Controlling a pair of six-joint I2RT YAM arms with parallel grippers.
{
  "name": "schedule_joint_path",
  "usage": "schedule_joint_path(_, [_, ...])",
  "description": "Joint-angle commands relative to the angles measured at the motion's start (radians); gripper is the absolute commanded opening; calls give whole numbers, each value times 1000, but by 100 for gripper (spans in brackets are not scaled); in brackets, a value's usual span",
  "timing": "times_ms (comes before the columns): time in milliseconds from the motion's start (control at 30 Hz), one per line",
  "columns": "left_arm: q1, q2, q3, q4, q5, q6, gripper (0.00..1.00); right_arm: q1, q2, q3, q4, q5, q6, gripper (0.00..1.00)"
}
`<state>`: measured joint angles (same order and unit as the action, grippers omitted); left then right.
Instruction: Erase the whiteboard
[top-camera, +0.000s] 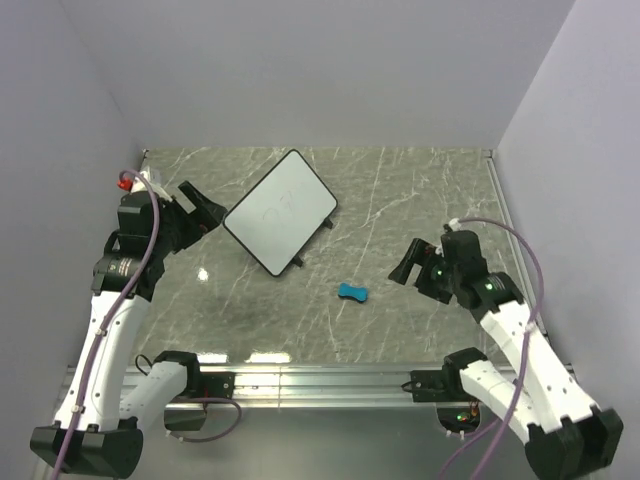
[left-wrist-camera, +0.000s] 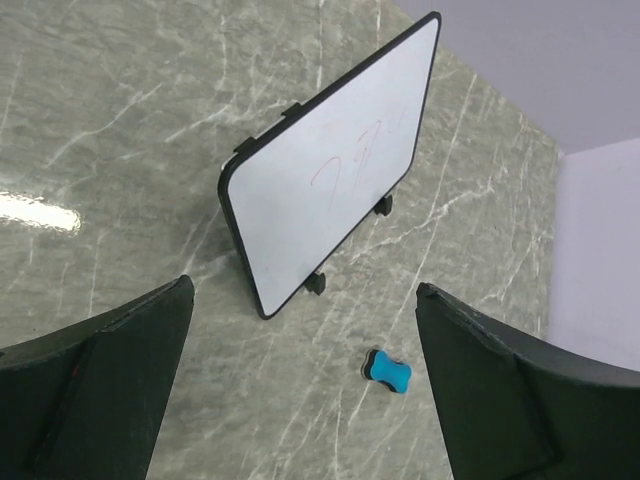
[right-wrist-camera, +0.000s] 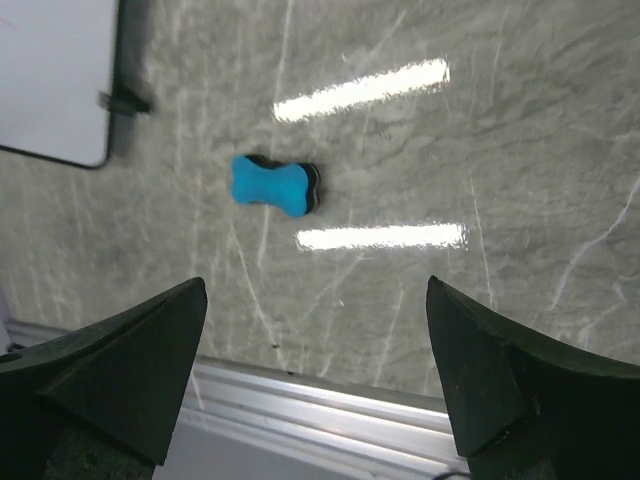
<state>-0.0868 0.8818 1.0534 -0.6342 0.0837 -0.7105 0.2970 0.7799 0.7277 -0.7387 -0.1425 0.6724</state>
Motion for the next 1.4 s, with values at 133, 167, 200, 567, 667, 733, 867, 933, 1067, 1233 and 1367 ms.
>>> schedule_joint_path(133, [-2, 37, 33, -5, -24, 35, 99, 177, 309, 226, -85, -5, -261, 96])
schedule_joint_path(167, [-2, 19, 22, -4, -22, 36, 99, 215, 350, 289, -128, 71, -305, 97])
schedule_joint_path(200, [-2, 3, 13, 1, -22, 36, 99, 291, 419, 315, -145, 102, -315, 97])
schedule_joint_path(567, [-1, -116, -49, -13, -45, 29, 99, 462, 759, 582, -234, 308, -433, 95])
schedule_joint_path(667, [-1, -135, -61, -21, -55, 28, 99, 504, 806, 592, -222, 305, -438, 93])
schedule_joint_path(733, [-2, -139, -64, -24, -59, 28, 99, 537, 832, 582, -203, 328, -453, 93])
schedule_joint_path(867, [-2, -135, -72, -21, -53, 34, 99, 599, 892, 549, -150, 368, -467, 93])
schedule_joint_path(933, [-1, -129, -67, -21, -48, 39, 100, 608, 917, 530, -131, 368, -465, 93])
schedule_joint_path(1067, [-2, -109, -50, -21, -44, 51, 99, 614, 949, 489, -73, 386, -452, 93])
schedule_joint_path(1233, [-1, -89, -23, -36, -36, 69, 100, 614, 1002, 476, -8, 406, -448, 93])
schedule_joint_path(1367, [-2, -81, -4, -56, -44, 83, 99, 614, 1027, 483, 48, 411, -456, 93])
